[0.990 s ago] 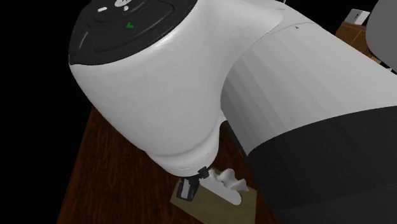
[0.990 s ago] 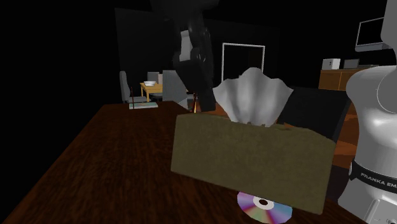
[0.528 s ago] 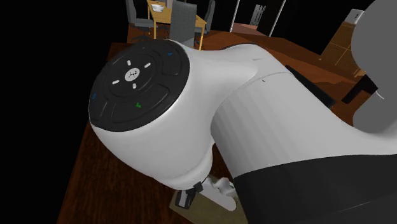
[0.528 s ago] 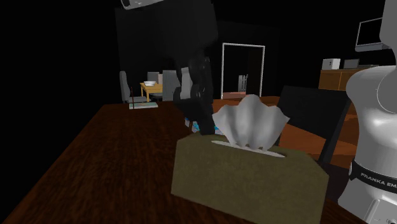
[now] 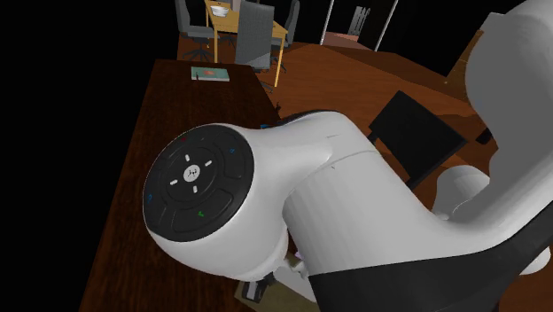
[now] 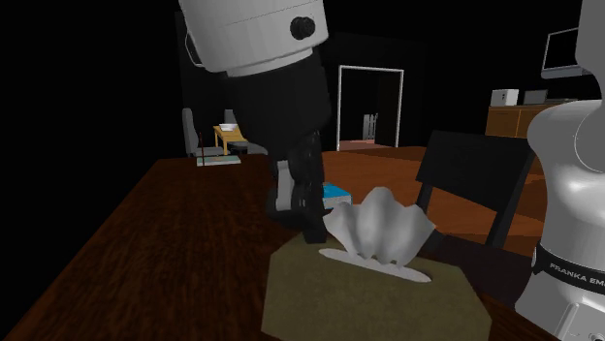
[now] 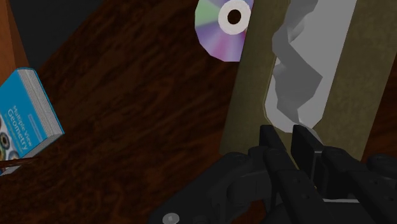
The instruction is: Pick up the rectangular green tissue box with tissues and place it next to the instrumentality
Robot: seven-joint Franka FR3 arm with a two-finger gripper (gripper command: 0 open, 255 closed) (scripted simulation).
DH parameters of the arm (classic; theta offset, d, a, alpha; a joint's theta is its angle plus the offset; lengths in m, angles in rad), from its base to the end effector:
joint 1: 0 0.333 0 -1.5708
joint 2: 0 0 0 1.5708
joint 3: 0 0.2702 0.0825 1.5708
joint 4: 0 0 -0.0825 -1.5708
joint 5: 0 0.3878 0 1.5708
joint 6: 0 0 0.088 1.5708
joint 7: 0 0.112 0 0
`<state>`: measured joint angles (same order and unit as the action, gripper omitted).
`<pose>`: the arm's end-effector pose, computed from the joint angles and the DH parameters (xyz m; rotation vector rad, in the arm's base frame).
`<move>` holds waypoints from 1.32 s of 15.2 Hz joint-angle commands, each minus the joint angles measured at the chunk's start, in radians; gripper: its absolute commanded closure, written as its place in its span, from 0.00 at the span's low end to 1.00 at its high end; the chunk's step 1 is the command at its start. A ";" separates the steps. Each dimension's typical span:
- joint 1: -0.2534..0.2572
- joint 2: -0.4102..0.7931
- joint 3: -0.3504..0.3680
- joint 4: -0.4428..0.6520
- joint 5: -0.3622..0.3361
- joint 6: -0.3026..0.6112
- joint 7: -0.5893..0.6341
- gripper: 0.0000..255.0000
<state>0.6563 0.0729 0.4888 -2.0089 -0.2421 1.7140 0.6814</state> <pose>0.2387 0.4667 0.3488 2.6366 0.7397 -0.0858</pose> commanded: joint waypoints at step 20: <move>0.010 0.035 0.005 0.029 -0.011 -0.003 0.020 0.00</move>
<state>0.6623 0.1064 0.4907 -2.0054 -0.2559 1.7373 0.7015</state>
